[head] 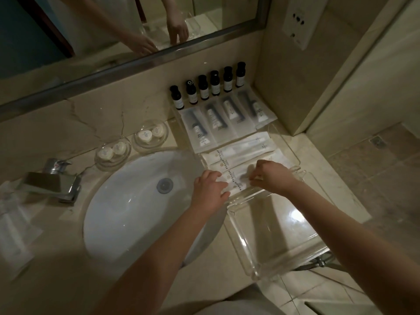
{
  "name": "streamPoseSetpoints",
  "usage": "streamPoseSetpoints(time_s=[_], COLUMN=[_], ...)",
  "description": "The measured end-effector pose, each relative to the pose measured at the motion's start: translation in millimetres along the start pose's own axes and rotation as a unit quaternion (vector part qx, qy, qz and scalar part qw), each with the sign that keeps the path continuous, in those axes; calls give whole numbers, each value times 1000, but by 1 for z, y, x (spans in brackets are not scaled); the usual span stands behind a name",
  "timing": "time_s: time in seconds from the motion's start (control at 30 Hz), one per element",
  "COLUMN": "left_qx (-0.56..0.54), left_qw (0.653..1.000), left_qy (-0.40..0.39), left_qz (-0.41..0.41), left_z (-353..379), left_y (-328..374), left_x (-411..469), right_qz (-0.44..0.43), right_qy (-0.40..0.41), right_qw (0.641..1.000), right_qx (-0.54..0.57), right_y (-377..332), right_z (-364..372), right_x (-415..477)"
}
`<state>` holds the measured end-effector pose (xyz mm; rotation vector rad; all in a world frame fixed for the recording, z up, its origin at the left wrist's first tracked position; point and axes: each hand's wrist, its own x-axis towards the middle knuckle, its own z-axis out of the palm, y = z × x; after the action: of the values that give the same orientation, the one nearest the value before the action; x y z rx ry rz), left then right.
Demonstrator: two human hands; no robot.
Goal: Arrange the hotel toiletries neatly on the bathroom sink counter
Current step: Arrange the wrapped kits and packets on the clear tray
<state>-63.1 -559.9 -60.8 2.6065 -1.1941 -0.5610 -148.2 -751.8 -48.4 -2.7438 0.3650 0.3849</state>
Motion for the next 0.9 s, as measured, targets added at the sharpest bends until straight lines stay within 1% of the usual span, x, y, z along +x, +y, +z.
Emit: streamPoseSetpoints(time_s=[0.1,0.2,0.27,0.37,0.4,0.47,0.53,0.6,0.67,0.73,0.9], left_qx=[32,53,59,59,54,49,49,52,58,66,77], left_qw=[999,999,998,998,999,999,998,997,995,994,993], left_qy=[0,-6,-8,-6,-4,-5,-24,-49,-69,-80,-79], left_qz=[-3,-3,-2,-1,-2,-8,-20,-36,-43,-44,-39], left_z=[0,0,1,1,1,1,1,2,1,0,-2], left_y=[3,5,5,7,8,9,9,8,8,7,7], left_x=[2,4,5,5,5,4,3,4,6,8,7], right_qz=[38,82,83,76,83,96,100,91,85,86,91], right_qy=[32,21,26,114,121,78,29,3,-8,-1,-1], right_qw=[998,995,995,990,989,992,994,995,996,996,995], right_qx=[23,48,42,-20,-27,-30,-37,-34,-25,-19,-31], right_y=[-5,-8,-8,-6,-6,-4,-4,-5,-8,-9,-12], right_z=[8,10,11,13,14,15,17,17,14,12,10], right_x=[1,3,3,2,2,4,7,11,15,18,15])
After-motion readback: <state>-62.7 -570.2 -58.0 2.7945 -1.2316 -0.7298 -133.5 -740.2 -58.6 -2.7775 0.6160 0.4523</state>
